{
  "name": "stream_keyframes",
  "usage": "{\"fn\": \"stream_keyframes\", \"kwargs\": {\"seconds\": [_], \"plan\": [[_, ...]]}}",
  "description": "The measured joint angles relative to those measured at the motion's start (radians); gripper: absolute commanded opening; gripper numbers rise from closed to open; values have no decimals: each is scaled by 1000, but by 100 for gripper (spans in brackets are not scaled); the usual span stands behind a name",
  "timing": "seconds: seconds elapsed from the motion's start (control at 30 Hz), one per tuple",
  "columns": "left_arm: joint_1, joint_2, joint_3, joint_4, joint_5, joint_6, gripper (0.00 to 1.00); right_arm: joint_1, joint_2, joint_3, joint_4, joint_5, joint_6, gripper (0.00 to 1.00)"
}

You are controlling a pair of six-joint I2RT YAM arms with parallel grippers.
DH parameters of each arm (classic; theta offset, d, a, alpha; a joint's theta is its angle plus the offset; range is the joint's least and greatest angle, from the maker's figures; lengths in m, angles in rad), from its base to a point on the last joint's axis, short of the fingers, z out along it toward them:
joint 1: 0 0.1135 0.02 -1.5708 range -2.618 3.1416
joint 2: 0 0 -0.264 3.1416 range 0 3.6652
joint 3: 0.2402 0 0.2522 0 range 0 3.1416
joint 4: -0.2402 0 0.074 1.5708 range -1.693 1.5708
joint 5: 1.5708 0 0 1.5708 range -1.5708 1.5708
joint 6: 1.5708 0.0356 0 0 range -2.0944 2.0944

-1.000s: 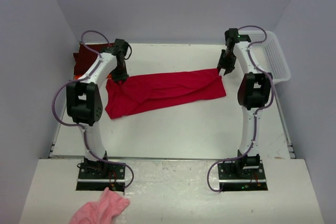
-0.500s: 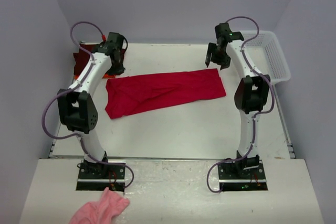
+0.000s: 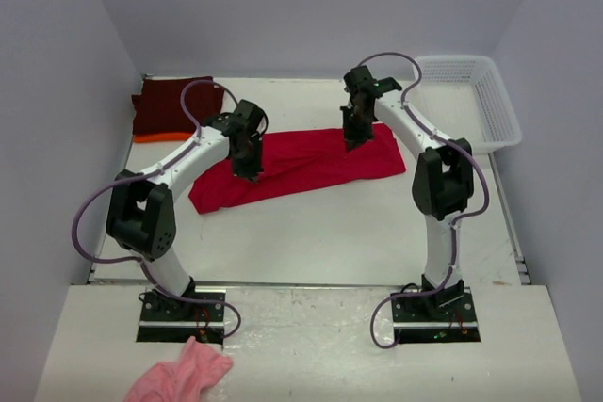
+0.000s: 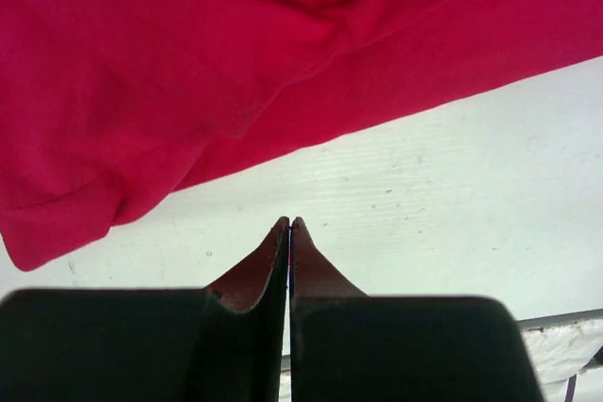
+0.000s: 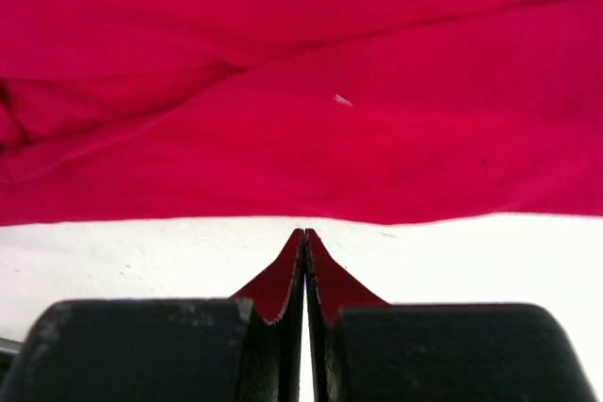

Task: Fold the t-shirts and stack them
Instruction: Fold the other side of the tshirt into a rectangle

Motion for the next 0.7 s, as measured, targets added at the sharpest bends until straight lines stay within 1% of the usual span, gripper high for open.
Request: {"fn": "stream_keyframes", "kwargs": {"seconds": [0.03,0.07,0.1,0.13,0.17,0.23,0.3,0.5,0.7], "plan": [[2,0,-19,-1,5,-2,0,-3,-7,-27,8,1,2,0],[4,0,-33,-2,8,-2,13,-5,-14,-51,11,1,3,0],[5,0,-40,-2,8,-2,32,-6,-22,-72,13,1,3,0],[5,0,-45,-1,6,2,45,-9,-31,-92,16,0,3,0],[4,-2,-48,3,-1,-4,43,-10,-41,-111,20,0,3,0],[3,-14,-56,11,-24,-13,42,-10,-56,-138,26,-1,3,0],[3,-26,-60,15,-47,-11,47,-10,-70,-158,37,-2,3,0],[3,-23,-63,33,-87,-11,48,-10,-102,-190,65,-7,2,0],[3,60,-50,53,-95,-10,46,-18,-144,-202,75,-7,1,0]]}}
